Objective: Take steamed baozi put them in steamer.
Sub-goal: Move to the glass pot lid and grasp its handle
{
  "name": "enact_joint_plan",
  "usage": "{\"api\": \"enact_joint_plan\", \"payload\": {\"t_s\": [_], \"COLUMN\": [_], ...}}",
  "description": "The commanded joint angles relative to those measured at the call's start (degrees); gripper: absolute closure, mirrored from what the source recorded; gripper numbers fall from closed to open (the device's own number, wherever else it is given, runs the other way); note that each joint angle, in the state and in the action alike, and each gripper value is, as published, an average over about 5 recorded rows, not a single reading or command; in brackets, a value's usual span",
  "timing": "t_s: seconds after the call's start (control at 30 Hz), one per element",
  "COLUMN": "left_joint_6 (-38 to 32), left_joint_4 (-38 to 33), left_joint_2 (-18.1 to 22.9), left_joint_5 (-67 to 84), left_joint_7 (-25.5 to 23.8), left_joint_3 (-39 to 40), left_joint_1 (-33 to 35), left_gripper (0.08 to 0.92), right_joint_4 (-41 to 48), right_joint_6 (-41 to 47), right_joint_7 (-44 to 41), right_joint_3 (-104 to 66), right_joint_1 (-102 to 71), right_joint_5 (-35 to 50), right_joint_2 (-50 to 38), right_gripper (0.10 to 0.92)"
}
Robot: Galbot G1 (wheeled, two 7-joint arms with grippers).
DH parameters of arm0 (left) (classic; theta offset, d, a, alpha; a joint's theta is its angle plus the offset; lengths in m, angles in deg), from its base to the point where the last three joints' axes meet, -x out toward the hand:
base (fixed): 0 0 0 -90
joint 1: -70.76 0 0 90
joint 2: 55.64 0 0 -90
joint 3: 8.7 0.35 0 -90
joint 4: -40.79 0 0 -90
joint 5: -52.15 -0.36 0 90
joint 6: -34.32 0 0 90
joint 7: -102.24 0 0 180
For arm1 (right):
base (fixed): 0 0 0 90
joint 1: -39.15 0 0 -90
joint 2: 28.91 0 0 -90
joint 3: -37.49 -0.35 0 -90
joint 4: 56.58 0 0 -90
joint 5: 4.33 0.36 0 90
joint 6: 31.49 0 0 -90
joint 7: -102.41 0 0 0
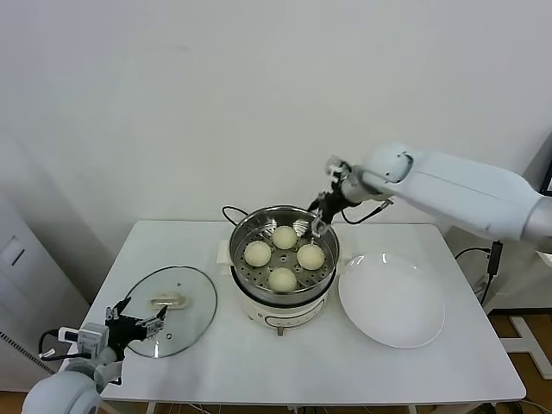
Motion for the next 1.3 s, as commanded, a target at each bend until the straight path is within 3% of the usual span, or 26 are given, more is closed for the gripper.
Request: {"api": "enact_joint_plan", "payload": {"t_s": [0.03, 0.27, 0.43, 0.6, 0.97, 1.3], "left_joint_6": [-0.03, -1.79, -3.88, -8.44, -17.40, -26.42], "left_joint_4": [-0.23, -0.26, -0.67, -0.70, 2.57, 10.00], "left_joint_2": [-0.45, -1.12, -1.78, -3.15, -4.98, 1.03], "left_joint_5": [0.03, -0.49, -1.96, -9.06, -41.71, -74.05], "left_joint_7": [-0.12, -0.93, -1.93, -4.59, -7.79, -3.81], "left_joint_3": [-0.34, -0.03, 0.26, 0.32, 2.04, 5.30], "left_joint_1": [-0.42, -0.74, -0.70, 0.37, 1.75, 1.18], "left_gripper": [0.177, 0.177, 0.177, 0.177, 0.177, 0.177], "right_joint_4": [-3.66, -9.03, -14.25, -18.33, -20.72, -19.45], "right_joint_6": [-13.13, -25.11, -28.07, -28.89, -29.15, -29.46], "right_joint_7": [14.98, 25.69, 32.92, 33.21, 30.65, 29.42], "right_joint_3": [-41.66, -65.90, -88.55, -103.34, -115.09, -116.08], "right_joint_1": [-27.46, -54.73, -76.01, -92.19, -105.01, -104.92], "right_joint_5": [-0.26, -3.97, -12.76, -20.46, -29.92, -32.68], "right_joint_2": [-15.30, -16.73, -9.73, -1.89, 12.67, 18.51], "right_gripper": [0.203, 0.203, 0.203, 0.203, 0.203, 0.203]}}
